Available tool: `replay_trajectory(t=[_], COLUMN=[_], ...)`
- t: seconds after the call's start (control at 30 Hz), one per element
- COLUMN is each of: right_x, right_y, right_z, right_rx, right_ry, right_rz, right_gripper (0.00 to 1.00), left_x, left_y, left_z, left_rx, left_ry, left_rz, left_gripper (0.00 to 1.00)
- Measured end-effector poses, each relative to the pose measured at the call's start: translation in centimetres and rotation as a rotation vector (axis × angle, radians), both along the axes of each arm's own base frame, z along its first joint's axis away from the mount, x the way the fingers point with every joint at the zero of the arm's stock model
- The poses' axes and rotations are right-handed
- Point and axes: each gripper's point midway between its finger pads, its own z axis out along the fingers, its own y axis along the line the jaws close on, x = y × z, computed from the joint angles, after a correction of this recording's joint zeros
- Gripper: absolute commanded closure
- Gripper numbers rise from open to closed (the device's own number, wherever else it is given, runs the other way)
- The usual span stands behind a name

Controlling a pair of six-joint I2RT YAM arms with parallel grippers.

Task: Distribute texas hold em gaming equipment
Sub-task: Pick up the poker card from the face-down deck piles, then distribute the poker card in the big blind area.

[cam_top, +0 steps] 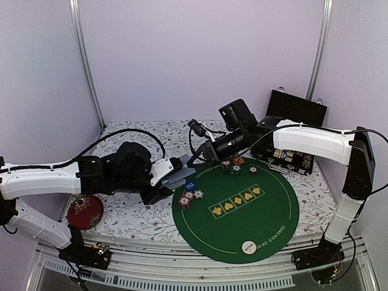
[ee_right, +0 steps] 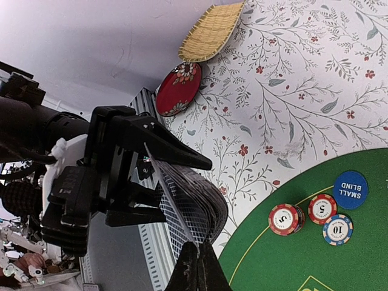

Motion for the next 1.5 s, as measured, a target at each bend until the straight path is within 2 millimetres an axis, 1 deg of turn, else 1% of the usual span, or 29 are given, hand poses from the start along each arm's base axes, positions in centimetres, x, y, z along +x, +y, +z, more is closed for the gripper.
replay_trajectory(t=[0.13, 0.3, 0.43, 0.53, 0.6, 0.7, 0.83, 0.93, 1.07, 1.17, 1.27, 1.5], right_x=[0.3, 1.6, 3.1, 4.7, 5.8, 7.6, 9.4, 10.4, 11.0, 11.5, 11.6, 11.5], right_y=[-0.6, -2.4, -4.8, -7.2, -9.0, -12.2, -15.8, -17.8, -19.8, -20.9, -21.5, -21.8], right_z=[1.3, 4.0, 5.9, 7.1, 7.5, 7.2, 6.1, 5.2, 3.8, 3.1, 2.7, 2.0], right_rx=[0.019, 0.064, 0.101, 0.122, 0.132, 0.135, 0.118, 0.104, 0.078, 0.054, 0.033, 0.001], right_ry=[-0.025, -0.063, -0.084, -0.103, -0.109, -0.102, -0.075, -0.059, -0.033, -0.021, -0.016, -0.011], right_rz=[-0.008, -0.057, -0.129, -0.208, -0.267, -0.368, -0.490, -0.553, -0.609, -0.644, -0.664, -0.669], right_gripper=[0.98, 0.98, 0.98, 0.98, 0.98, 0.98, 0.98, 0.98, 0.98, 0.98, 0.98, 0.98], left_x=[0.1, 0.1, 0.1, 0.1, 0.2, 0.2, 0.6, 1.3, 2.2, 3.0, 3.8, 5.2], left_y=[0.0, 0.0, 0.1, 0.1, 0.1, 0.0, -0.3, -1.0, -1.8, -2.1, -2.4, -3.0], left_z=[0.0, 0.0, 0.0, -0.1, -0.1, 0.0, 0.6, 1.6, 2.5, 2.9, 3.2, 3.5], left_rx=[-0.004, -0.005, -0.005, -0.007, -0.011, -0.013, -0.021, -0.039, -0.061, -0.067, -0.074, -0.093], left_ry=[-0.001, 0.003, 0.005, 0.008, 0.013, 0.014, 0.008, -0.006, -0.021, -0.024, -0.031, -0.030], left_rz=[0.001, 0.003, 0.005, 0.004, 0.001, -0.010, -0.029, -0.048, -0.073, -0.085, -0.090, -0.093], left_gripper=[0.48, 0.48, 0.48, 0.48, 0.48, 0.48, 0.48, 0.48, 0.48, 0.48, 0.49, 0.49])
